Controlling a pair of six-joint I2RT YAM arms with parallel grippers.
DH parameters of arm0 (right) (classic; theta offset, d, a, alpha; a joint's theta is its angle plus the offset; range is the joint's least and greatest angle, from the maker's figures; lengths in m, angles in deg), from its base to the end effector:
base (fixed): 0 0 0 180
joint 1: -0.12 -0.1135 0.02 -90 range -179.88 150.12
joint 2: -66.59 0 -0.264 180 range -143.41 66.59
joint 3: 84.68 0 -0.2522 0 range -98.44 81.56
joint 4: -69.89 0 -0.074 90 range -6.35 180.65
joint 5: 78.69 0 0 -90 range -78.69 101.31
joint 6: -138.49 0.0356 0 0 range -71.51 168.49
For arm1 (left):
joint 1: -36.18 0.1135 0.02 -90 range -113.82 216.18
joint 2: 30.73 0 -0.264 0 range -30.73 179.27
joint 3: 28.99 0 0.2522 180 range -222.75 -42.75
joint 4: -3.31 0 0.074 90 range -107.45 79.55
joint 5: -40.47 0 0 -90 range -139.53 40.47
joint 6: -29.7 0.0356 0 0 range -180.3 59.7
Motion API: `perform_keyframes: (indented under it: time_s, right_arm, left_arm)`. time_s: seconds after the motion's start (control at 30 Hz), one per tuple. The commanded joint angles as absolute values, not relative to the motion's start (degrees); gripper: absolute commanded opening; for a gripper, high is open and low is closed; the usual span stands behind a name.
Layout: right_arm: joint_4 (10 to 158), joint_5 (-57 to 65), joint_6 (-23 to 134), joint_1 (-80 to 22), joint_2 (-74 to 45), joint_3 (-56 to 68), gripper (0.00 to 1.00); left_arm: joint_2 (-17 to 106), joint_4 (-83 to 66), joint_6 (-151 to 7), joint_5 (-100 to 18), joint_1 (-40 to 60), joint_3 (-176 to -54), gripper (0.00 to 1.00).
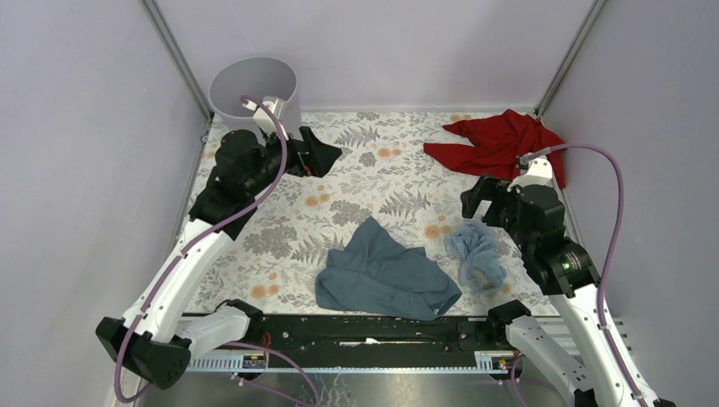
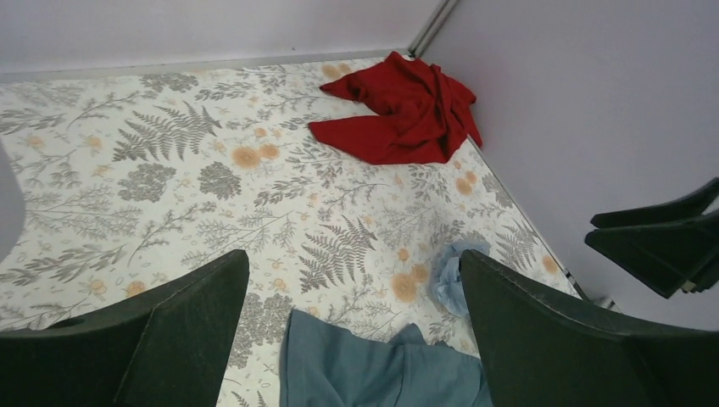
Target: Put the trash bags into the trash bin
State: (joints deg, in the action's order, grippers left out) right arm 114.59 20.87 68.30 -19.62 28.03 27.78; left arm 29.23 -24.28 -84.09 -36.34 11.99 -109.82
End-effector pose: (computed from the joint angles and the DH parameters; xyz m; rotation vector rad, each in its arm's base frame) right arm 0.1330 0.0415 0.3707 0.1183 1.8501 0.3285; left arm 0.2078 -0.1022 0.4192 0.1853 1.7433 -0.8146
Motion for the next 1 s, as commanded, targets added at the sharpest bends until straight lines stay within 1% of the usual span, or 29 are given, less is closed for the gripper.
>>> perform_keyframes:
  time_s: [0.0, 0.13, 0.33, 0.47, 0.57, 0.73, 0.87, 0.93, 0.97]
  right_arm:
    - [116.6, 21.2, 69.8, -19.3, 28.2, 28.0, 1.00]
    - [119.7, 25.4, 78.2, -19.4, 27.6, 29.8, 1.00]
    - [130.9, 40.5, 93.2, -19.4, 21.8, 31.7, 1.00]
    - [135.5, 41.1, 101.2, -19.4, 16.2, 32.5, 1.00]
    - [134.2, 39.1, 103.6, -19.4, 13.6, 34.7, 1.00]
    - [129.5, 39.0, 104.1, -19.3, 10.9, 38.2, 1.00]
    - [123.4, 42.8, 103.8, -19.2, 8.4, 42.9, 1.00]
    - [117.4, 44.3, 102.2, -19.2, 8.1, 46.6, 0.95]
    - [112.2, 43.0, 98.7, -19.2, 8.1, 48.2, 0.90]
  left_arm:
    - [28.1, -15.8, -84.1, -31.5, 11.8, -111.2, 0.99]
    - [26.9, -11.5, -83.1, -32.1, 11.8, -109.2, 0.99]
    - [25.9, -9.1, -81.7, -33.8, 11.8, -104.6, 0.99]
    - [24.5, -9.2, -80.3, -34.1, 11.9, -102.8, 0.99]
    - [23.3, -9.3, -79.5, -34.6, 11.9, -101.8, 0.99]
    - [22.7, -9.4, -79.3, -34.3, 11.9, -100.4, 0.99]
    - [23.2, -9.3, -79.2, -33.4, 11.8, -100.3, 0.99]
    - [23.4, -9.5, -79.1, -33.9, 11.8, -100.2, 0.99]
    - [23.5, -9.6, -79.1, -34.0, 11.7, -100.1, 0.99]
